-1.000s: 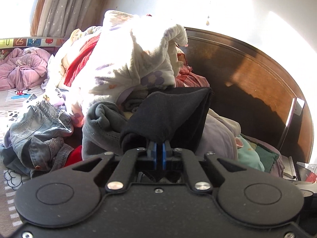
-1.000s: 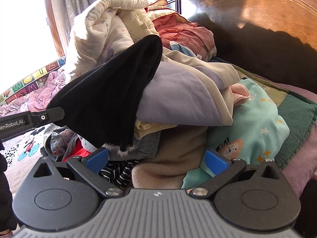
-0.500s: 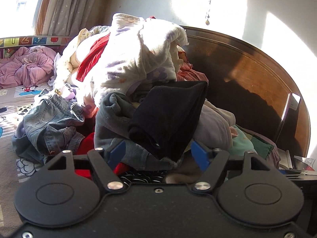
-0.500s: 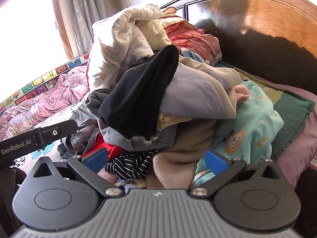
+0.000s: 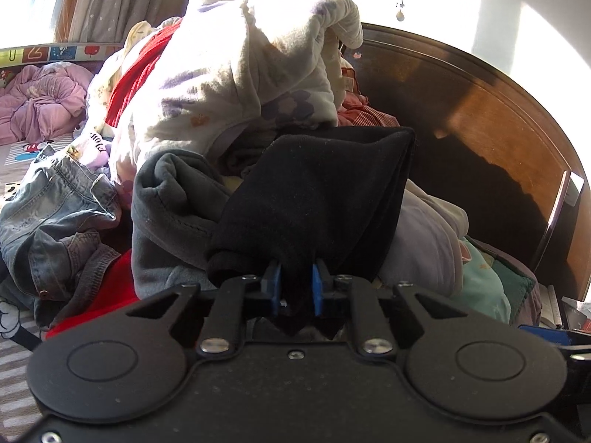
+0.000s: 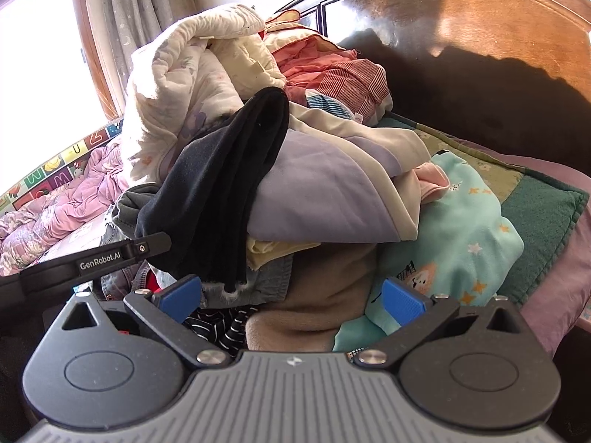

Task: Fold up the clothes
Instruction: 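Grasp the black fleece garment with the left gripper while the right gripper grasps it too, then pull the black garment off the pile with both grippers and carry it over the bedspread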

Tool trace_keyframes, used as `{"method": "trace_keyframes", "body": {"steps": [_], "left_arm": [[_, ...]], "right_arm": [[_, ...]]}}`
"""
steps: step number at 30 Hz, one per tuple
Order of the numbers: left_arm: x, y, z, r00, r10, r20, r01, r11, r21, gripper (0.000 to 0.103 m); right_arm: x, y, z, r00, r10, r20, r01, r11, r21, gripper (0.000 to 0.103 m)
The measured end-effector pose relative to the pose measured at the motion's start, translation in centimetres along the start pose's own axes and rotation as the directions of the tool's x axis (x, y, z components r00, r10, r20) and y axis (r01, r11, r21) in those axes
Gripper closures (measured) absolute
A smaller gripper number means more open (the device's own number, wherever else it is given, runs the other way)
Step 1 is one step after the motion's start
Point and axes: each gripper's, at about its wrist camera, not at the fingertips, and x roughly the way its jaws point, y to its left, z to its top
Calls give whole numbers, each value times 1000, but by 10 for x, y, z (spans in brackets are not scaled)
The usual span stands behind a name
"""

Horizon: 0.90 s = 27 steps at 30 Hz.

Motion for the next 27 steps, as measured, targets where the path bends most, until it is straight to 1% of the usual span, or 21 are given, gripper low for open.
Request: {"method": "trace_keyframes", "body": {"steps": [2, 4, 6, 12, 16, 18, 21, 24, 27], "left_arm": [[-12, -1, 2, 999, -23, 29, 22, 1000, 3, 96], [-33, -5, 5, 996, -62, 69, 61, 998, 19, 97], [-56, -8, 9, 991, -85, 102, 82, 996, 31, 97], [-126, 5, 20, 979, -76, 189, 76, 997, 9, 97], [-178, 33, 30, 972, -2, 235, 4, 1000, -5, 97], [-201, 50, 37, 969, 42, 245, -39, 999, -19, 97], [-230, 69, 43, 964, 111, 240, -114, 993, 0, 97], [-264, 97, 45, 950, 197, 244, -203, 979, -1, 97], [-309, 133, 42, 928, 279, 249, -281, 959, -26, 97]], "right_arm": [[0, 0, -1, 1000, -1, -3, 1, 1000, 0, 0], [-1, 0, -1, 1000, -2, -3, 2, 1000, 2, 0], [-3, 1, -1, 1000, -2, -2, 2, 1000, 5, 0], [-25, 10, 1, 1000, 9, 11, -9, 1000, 1, 0], [-44, 23, -1, 1000, 25, 13, -25, 1000, -6, 0], [-56, 35, -3, 999, 41, 14, -41, 999, -12, 0], [-71, 58, -9, 996, 83, 7, -83, 996, -30, 0], [-84, 90, -18, 991, 131, -5, -131, 989, -68, 0], [-94, 126, -29, 982, 186, -23, -187, 977, -103, 0]]}}
